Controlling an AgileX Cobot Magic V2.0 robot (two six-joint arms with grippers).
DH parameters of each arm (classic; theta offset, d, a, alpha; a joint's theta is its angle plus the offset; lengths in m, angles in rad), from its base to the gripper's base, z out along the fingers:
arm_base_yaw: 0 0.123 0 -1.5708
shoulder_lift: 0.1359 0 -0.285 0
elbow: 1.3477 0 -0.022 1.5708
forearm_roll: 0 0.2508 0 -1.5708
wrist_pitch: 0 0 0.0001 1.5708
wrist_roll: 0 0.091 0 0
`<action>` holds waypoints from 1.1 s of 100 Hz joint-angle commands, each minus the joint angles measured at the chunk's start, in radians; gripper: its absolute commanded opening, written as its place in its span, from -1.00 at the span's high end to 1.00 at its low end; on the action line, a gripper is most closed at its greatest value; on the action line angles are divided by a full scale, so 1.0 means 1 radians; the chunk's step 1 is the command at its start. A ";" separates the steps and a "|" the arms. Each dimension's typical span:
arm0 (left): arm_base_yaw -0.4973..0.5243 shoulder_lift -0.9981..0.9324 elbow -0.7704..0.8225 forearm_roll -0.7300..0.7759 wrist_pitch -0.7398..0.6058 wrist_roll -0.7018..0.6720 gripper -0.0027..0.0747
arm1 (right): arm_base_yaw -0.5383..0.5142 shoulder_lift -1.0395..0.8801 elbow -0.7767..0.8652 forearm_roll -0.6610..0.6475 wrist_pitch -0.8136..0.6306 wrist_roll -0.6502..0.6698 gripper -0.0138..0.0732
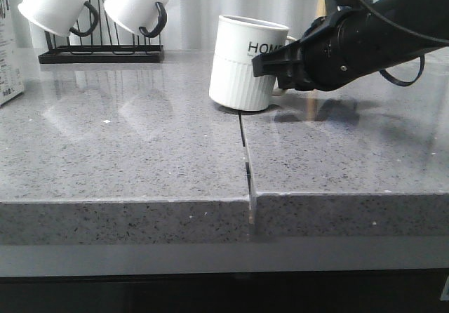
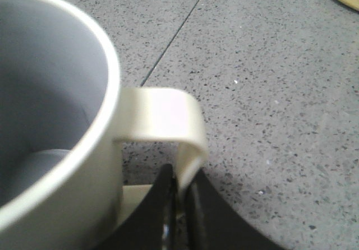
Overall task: Place milk next to cup
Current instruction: 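Carry the mug with the right gripper toward the table center, then open the right gripper and lift it away from the mug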
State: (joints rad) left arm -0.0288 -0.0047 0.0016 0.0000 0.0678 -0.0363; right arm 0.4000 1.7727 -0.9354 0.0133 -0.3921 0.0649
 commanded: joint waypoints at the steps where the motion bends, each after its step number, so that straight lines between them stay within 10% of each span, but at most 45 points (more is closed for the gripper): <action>1: 0.001 -0.033 0.042 -0.006 -0.087 -0.010 0.99 | 0.003 -0.041 -0.033 -0.001 -0.079 -0.005 0.76; 22: 0.001 -0.033 0.042 -0.006 -0.087 -0.010 0.99 | 0.003 -0.041 -0.033 -0.001 -0.074 -0.005 0.13; 61: 0.001 -0.033 0.042 -0.006 -0.087 -0.010 0.99 | 0.003 -0.141 0.029 -0.001 -0.067 -0.005 0.10; 94: 0.001 -0.033 0.042 -0.006 -0.087 -0.010 0.99 | 0.003 -0.403 0.196 -0.001 -0.002 -0.005 0.85; 110: 0.001 -0.033 0.042 -0.006 -0.087 -0.010 0.99 | 0.003 -0.542 0.260 -0.001 0.065 -0.005 0.84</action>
State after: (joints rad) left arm -0.0288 -0.0047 0.0016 0.0000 0.0678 -0.0363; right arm 0.4038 1.3290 -0.6830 0.0150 -0.2933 0.0649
